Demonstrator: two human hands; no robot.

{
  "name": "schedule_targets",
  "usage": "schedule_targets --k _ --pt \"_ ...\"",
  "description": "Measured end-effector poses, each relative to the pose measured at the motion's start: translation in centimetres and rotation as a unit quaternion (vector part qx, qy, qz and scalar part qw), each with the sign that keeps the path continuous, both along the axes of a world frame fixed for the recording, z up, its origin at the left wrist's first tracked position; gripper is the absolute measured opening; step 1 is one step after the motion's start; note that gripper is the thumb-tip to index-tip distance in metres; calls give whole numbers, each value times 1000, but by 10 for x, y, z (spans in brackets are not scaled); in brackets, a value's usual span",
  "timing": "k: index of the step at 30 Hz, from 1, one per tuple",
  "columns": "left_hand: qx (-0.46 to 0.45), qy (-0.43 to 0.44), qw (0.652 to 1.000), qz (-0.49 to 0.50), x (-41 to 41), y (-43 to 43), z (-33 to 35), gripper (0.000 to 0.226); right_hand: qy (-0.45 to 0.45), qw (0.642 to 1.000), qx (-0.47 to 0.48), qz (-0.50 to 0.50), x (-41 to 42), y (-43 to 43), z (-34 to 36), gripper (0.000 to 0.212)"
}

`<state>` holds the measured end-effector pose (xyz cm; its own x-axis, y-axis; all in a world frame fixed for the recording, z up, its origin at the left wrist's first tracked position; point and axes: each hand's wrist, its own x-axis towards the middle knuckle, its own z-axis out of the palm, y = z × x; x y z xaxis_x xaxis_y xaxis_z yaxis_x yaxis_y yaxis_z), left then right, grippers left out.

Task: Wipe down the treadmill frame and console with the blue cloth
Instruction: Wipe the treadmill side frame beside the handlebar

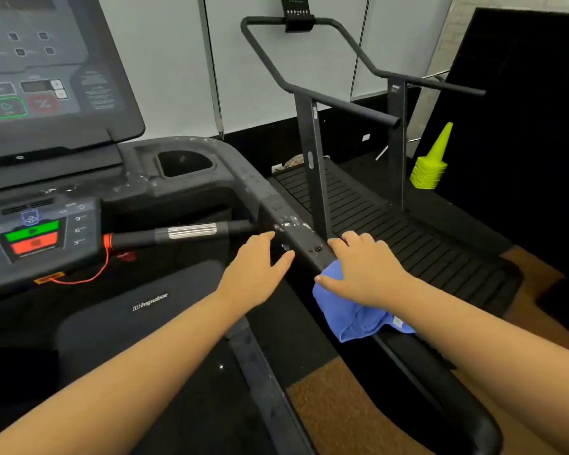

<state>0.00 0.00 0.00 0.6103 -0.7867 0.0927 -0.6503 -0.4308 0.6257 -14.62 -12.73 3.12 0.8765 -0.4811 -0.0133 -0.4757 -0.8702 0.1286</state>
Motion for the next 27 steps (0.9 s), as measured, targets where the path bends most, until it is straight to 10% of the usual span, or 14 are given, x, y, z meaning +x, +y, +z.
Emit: schedule_targets --k 6,18,27 --pt "98 106 990 -9 -19 -8 -30 76 51 995 73 -47 -33 7 -37 103" --pt "90 276 957 -10 -38 -22 -50 70 -48 991 56 -111 -27 17 -59 86" --pt "-74 568 815 88 -40 -31 -74 64 -75 987 5 -142 -14 20 -67 84"
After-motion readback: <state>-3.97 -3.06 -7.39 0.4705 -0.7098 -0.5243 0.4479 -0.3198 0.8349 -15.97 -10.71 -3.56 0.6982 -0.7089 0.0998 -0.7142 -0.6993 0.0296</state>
